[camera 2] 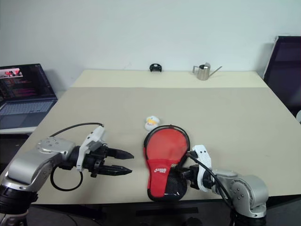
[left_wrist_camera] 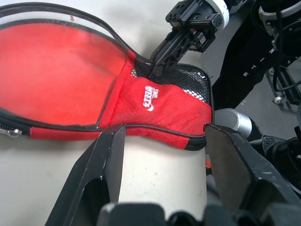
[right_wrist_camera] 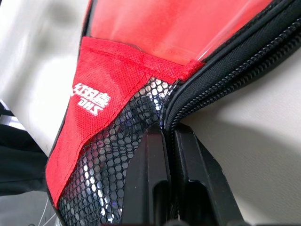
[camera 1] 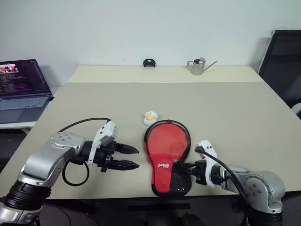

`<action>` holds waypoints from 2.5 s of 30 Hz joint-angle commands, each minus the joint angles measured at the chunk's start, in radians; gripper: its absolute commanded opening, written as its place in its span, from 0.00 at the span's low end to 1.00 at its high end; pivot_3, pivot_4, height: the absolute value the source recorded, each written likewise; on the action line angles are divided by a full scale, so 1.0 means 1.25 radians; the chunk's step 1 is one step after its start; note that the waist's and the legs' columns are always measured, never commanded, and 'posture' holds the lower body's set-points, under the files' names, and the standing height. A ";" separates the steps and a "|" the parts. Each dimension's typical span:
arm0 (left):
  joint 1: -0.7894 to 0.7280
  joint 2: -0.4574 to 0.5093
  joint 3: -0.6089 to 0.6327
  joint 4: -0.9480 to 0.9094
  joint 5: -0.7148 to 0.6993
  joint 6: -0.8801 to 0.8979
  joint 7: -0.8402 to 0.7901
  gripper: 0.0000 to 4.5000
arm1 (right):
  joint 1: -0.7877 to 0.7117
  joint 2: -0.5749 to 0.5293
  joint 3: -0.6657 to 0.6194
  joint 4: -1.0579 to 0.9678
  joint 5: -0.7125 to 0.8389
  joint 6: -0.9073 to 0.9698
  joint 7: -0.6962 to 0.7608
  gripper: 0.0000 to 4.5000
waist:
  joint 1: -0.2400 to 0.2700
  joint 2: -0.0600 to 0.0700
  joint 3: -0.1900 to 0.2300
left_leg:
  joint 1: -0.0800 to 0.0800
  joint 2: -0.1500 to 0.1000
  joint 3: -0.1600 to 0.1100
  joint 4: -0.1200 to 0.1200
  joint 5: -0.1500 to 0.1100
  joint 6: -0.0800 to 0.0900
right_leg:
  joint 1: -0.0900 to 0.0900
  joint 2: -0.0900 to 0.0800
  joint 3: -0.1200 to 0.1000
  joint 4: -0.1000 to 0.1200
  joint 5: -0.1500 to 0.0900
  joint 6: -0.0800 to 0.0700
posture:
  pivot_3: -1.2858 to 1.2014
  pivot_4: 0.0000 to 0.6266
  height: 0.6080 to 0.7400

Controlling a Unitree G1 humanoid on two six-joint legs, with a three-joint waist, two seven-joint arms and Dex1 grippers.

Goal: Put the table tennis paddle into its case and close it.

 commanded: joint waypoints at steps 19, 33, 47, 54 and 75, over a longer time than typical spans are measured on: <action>-0.010 -0.003 0.004 -0.003 -0.002 -0.026 0.003 0.64 | 0.136 -0.141 -0.136 -0.122 0.153 0.013 0.038 0.99 | 0.022 -0.002 -0.002 | 0.002 -0.001 -0.004 0.000 0.000 0.000 | 0.006 -0.001 -0.005 -0.004 0.000 0.000 | 0.52 0.24 1.00; -0.029 -0.058 0.035 0.019 -0.013 -0.012 0.084 0.64 | -0.073 -0.254 -0.124 -0.073 0.173 -0.233 0.129 0.99 | 0.013 0.002 0.001 | 0.004 0.001 -0.012 -0.001 0.000 0.000 | 0.014 0.000 -0.014 -0.011 0.001 -0.001 | 0.52 0.24 1.00; -0.087 -0.179 0.085 0.160 0.113 -0.101 0.373 0.64 | -0.192 -0.299 0.277 0.107 -0.027 -0.577 0.318 0.99 | 0.015 0.002 0.001 | 0.003 0.001 -0.013 0.000 0.000 0.000 | 0.014 0.000 -0.015 -0.012 0.001 -0.002 | 0.52 0.24 1.00; -0.102 -0.206 0.075 0.184 0.135 -0.099 0.419 0.64 | -0.203 -0.265 0.358 0.237 -0.141 -0.649 0.304 0.99 | 0.015 0.002 0.001 | 0.002 0.000 -0.013 0.000 0.001 -0.001 | 0.013 -0.001 -0.016 -0.012 0.001 -0.002 | 0.52 0.24 1.00; -0.486 -0.392 -0.007 0.714 0.288 -0.256 0.420 0.99 | -0.191 -0.212 0.396 0.344 -0.272 -0.694 0.288 1.00 | 0.016 0.002 0.001 | 0.002 -0.001 -0.014 0.001 0.002 -0.003 | 0.013 -0.001 -0.017 -0.011 0.001 -0.002 | 0.52 0.24 1.00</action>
